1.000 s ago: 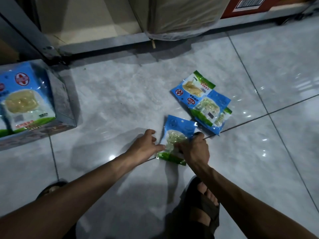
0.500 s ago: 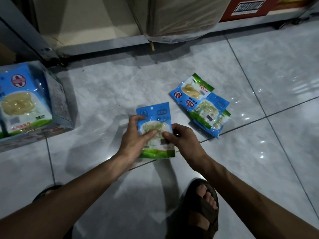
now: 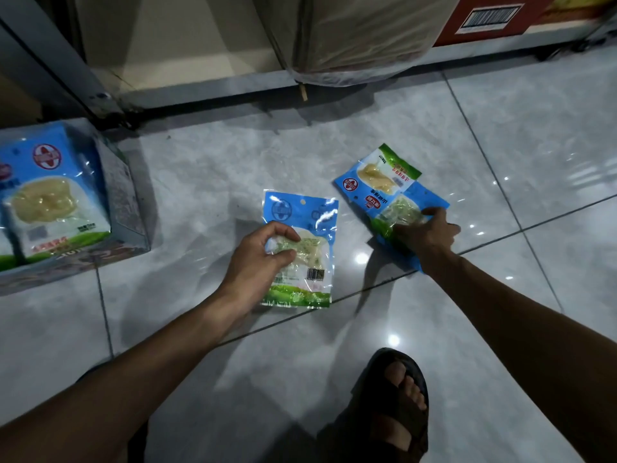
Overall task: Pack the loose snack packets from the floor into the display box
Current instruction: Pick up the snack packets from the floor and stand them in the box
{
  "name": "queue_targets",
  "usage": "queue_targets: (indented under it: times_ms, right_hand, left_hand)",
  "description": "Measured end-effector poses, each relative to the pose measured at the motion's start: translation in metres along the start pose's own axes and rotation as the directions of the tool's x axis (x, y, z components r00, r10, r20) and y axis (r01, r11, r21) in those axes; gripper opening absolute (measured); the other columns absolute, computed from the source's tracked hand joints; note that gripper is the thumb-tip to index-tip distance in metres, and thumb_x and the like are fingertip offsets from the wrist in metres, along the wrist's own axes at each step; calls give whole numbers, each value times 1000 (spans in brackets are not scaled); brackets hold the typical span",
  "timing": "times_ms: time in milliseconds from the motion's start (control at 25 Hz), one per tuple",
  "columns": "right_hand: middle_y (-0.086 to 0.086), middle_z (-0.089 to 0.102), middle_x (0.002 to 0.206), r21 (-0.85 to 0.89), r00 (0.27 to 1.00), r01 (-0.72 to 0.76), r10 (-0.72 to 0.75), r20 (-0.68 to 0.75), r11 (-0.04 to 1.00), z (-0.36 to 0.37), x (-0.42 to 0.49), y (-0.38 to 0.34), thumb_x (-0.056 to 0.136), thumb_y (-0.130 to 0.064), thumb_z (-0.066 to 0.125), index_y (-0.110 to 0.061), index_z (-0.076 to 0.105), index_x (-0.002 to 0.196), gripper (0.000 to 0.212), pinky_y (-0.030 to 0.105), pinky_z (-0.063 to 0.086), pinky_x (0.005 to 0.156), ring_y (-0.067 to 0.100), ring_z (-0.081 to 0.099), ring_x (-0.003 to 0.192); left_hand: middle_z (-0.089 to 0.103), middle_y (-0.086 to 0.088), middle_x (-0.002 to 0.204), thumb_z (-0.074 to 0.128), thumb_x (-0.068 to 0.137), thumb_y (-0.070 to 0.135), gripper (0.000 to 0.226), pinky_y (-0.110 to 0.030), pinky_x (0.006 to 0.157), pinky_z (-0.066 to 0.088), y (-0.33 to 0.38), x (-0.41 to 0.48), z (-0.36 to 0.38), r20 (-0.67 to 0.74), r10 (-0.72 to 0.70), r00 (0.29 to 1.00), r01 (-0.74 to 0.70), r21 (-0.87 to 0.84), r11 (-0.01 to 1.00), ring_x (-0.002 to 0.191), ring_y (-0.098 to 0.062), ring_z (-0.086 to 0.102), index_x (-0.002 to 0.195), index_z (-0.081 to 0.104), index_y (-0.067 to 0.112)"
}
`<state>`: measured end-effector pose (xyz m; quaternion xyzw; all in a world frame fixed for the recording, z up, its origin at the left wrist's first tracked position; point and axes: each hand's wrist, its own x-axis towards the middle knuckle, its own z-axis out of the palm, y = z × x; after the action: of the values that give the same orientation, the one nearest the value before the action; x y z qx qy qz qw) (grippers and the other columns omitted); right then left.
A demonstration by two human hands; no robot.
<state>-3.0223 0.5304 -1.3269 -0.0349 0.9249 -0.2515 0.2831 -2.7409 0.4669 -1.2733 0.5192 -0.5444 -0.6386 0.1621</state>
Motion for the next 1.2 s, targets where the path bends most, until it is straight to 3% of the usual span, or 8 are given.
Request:
queue_targets:
  times_ms: [200, 320, 520, 640, 800, 920, 1040, 1200]
  right_hand:
    - [10, 44, 130, -46, 1000, -11, 10, -25, 999, -1, 5, 7, 68, -25, 85, -33, 46, 120, 66, 47, 48, 98, 30, 44, 121]
    - [6, 51, 127, 144, 998, -27, 34, -45, 989, -2, 5, 9, 68, -12, 84, -30, 50, 119, 63, 39, 56, 87, 25, 52, 114]
    - [11, 58, 122, 516, 989, 34, 47, -143, 856, -15, -27, 8, 81, 3, 68, -17, 54, 118, 44, 17, 54, 54, 16, 64, 86]
    - [9, 58, 114, 576, 987, 108, -19, -159, 810, -28, -72, 12, 88, 8, 50, -14, 50, 125, 42, 13, 52, 52, 10, 61, 80]
    - [3, 62, 102, 661, 960, 209, -280, 2, 721, -30, -126, 9, 85, 11, 48, -18, 56, 114, 42, 31, 58, 61, 21, 68, 80]
    - [4, 67, 101, 670, 867, 147, -421, 267, 728, -15, -144, 0, 86, 12, 51, -15, 58, 111, 38, 32, 57, 60, 21, 66, 69]
    - [4, 66, 100, 552, 772, 160, -452, 447, 818, 7, -159, -5, 91, 9, 51, -11, 56, 116, 32, 30, 59, 62, 17, 66, 66]
    - [7, 60, 101, 440, 760, 213, -431, 486, 872, 29, -171, -13, 90, 3, 58, -16, 56, 120, 35, 22, 57, 60, 20, 69, 78]
  left_hand:
    - [66, 16, 92, 66, 84, 2, 16, -9, 56, 44, -4, -4, -4, 9, -26, 1000, 26, 11, 1000, 68, -6, 61, 91, 68, 17]
    - [67, 16, 93, 65, 84, 2, 17, -6, 55, 44, -3, -5, -6, 20, -43, 999, 43, 3, 999, 62, 6, 61, 92, 69, 17]
    - [65, 19, 99, 66, 85, 5, 18, -5, 58, 44, -5, -4, -13, 2, -40, 999, 40, 39, 998, 73, -4, 62, 92, 70, 21]
    - [68, 17, 101, 65, 84, 5, 22, -12, 64, 45, -9, -2, -14, -10, -48, 999, 48, 61, 997, 80, -3, 62, 84, 72, 26]
    - [71, 15, 91, 57, 85, -3, 33, -4, 63, 44, -6, -3, -16, -1, -96, 995, 95, 58, 994, 73, 5, 61, 81, 76, 24]
    - [76, 4, 93, 57, 89, 5, 26, -19, 88, 49, -8, -2, -17, 45, -144, 989, 147, -59, 987, 93, -10, 69, 83, 78, 18]
    - [76, -9, 100, 64, 87, 33, 26, -45, 99, 50, -10, -4, -18, 139, -202, 969, 232, -249, 940, 99, -28, 71, 96, 78, 13]
    - [76, 0, 103, 71, 85, 15, 26, -39, 89, 55, -7, -9, -18, 105, -89, 990, 108, -191, 976, 96, -21, 73, 111, 68, 18]
